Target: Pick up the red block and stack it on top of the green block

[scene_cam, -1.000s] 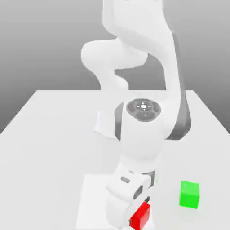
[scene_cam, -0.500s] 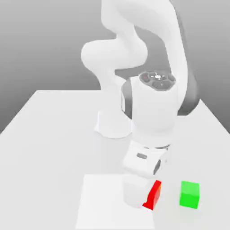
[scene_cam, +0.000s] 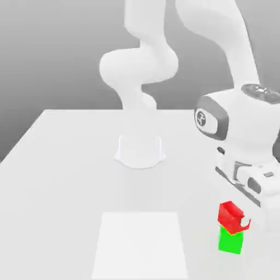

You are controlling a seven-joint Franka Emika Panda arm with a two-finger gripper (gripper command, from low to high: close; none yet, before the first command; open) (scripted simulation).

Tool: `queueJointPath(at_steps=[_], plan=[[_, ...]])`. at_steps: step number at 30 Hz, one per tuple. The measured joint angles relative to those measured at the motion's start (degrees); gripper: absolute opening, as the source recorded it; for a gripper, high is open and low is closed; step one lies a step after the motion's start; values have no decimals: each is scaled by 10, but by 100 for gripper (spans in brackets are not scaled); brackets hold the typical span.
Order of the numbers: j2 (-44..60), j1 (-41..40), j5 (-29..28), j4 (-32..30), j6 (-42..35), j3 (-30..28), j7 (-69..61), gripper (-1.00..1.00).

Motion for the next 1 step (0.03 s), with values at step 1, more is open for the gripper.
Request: queueJointPath(at_steps=[1], plan=[[0, 0, 0, 0, 0, 0, 0, 100]])
